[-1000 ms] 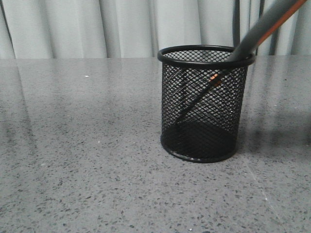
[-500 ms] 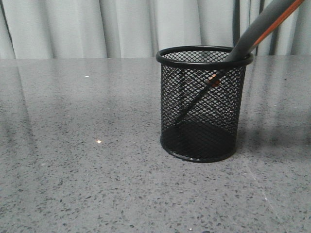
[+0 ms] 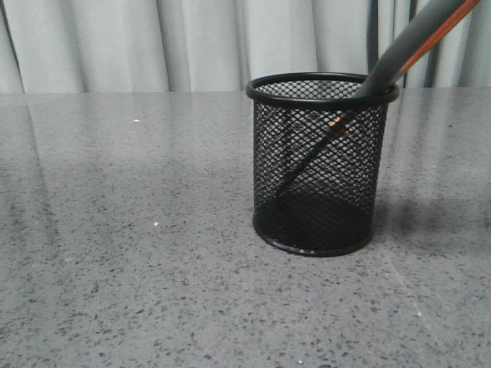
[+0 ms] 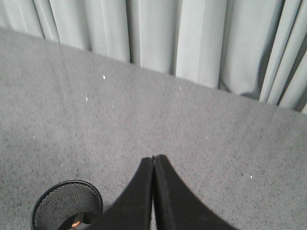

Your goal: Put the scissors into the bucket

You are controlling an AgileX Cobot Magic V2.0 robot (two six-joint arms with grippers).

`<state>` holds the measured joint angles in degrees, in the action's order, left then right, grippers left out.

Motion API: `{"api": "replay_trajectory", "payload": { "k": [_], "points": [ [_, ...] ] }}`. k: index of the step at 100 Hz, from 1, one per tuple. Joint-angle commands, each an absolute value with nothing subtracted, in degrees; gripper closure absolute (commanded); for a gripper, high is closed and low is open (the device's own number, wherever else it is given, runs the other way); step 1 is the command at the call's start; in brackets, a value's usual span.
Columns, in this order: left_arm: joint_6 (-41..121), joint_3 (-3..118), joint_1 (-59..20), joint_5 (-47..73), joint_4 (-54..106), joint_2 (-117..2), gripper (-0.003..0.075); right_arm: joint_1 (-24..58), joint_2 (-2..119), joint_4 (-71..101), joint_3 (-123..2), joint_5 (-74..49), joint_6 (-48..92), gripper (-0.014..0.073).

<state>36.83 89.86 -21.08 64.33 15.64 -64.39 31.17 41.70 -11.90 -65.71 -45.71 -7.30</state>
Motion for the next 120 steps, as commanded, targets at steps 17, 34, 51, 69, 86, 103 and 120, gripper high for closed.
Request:
{"api": "replay_trajectory", "payload": {
  "k": [17,34,51,69,86,103,120],
  "points": [
    [35.33,67.80,-21.01,35.89,20.32,-47.40,0.0740,31.17,29.14,-14.01,-52.29,-31.94,-8.43,0.0638],
    [35.33,49.87,-21.01,23.14,21.33,-34.81,0.0740,31.17,21.11,-14.01,-43.47,-28.35,-9.39,0.0638],
    [35.33,35.16,-21.01,15.35,25.05,-23.23,0.0740,31.17,12.74,-14.01,-34.34,-23.15,-9.43,0.0638],
    [35.33,23.95,-21.01,11.54,27.27,-12.03,0.0740,31.17,4.96,-14.01,-25.37,-18.68,-9.43,0.0638],
    [35.33,18.99,-21.01,10.52,27.68,-6.54,0.0740,31.17,2.71,-14.13,-21.93,-17.34,-9.43,0.0638],
    [35.33,18.44,-21.01,10.86,27.68,-5.64,0.0740,31.17,2.71,-13.95,-21.93,-16.59,-9.43,0.0638],
    [35.33,18.45,-21.01,11.01,27.68,-5.64,0.0740,31.17,2.71,-13.95,-21.93,-16.91,-9.43,0.0638]
  ]
}}
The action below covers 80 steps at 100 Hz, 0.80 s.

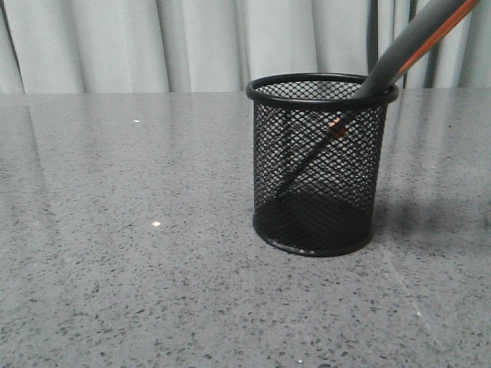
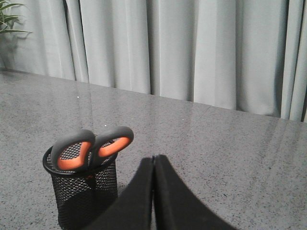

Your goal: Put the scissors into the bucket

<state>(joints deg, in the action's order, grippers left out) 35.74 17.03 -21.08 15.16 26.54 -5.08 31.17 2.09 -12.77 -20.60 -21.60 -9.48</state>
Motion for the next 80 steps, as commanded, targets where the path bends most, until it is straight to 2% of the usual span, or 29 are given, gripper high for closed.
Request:
{"api": "replay_trajectory", "payload": {
  "k": [1,54,65,80],
  "points": [
    [35.33,18.45,-21.01,11.01,27.68,-5.64,0.0740,31.17,2.71,-13.95,-21.93,-16.91,-9.43,0.0638],
    [35.33,18.16,-21.01,10.31,27.68,-5.64,0.0740,31.17,2.71,-13.95,-21.93,-16.91,-9.43,0.0638],
    [34.74,17.36,-20.97,9.49,22.00,-5.64,0.0740,31.17,2.71,-13.95,-21.93,-16.91,-9.43,0.0638],
    [7.61,13.52,-17.11,4.89,2.00,-5.51,0.0740,31.17,2.71,-13.95,-21.93,-16.91,-9.43,0.0638]
  ]
}}
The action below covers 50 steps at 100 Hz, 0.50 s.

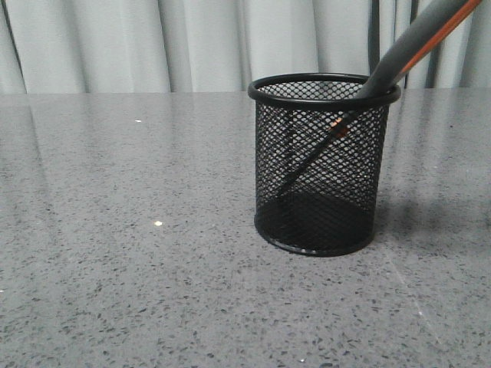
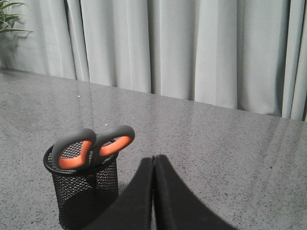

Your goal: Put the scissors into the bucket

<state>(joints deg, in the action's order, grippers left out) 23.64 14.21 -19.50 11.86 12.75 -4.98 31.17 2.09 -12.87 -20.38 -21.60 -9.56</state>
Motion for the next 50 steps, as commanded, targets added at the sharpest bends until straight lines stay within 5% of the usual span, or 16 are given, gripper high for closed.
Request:
{"api": "replay_trajectory", "payload": {
  "k": [1,50],
  "points": [
    [6.50,12.97,-16.50,4.75,0.47,-5.51,0.0740,31.17,2.71,-13.95,-21.93,-16.91,-9.43,0.0638],
    [-2.50,-2.40,-2.62,5.87,-0.94,1.78,0.0740,31.17,2.71,-13.95,-21.93,-17.12,-9.43,0.0638]
  ]
}}
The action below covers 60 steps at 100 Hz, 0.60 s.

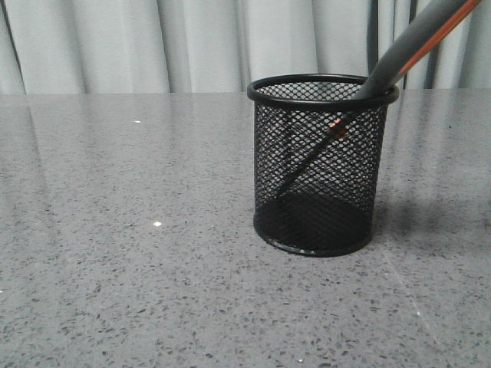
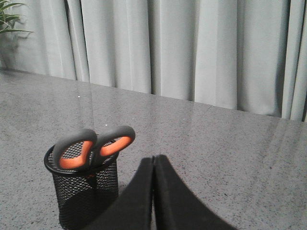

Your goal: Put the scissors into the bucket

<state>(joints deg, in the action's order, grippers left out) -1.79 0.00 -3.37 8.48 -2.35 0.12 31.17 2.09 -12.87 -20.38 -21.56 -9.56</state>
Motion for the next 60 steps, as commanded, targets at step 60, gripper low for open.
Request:
{"api": "replay_trajectory", "payload": {
  "k": [60],
  "points": [
    [-2.50,-2.35,-2.53,5.73,0.00,1.78,0.0740,31.17,2.71,-13.95,-21.93,-17.40,-9.43,0.0638]
  ]
}}
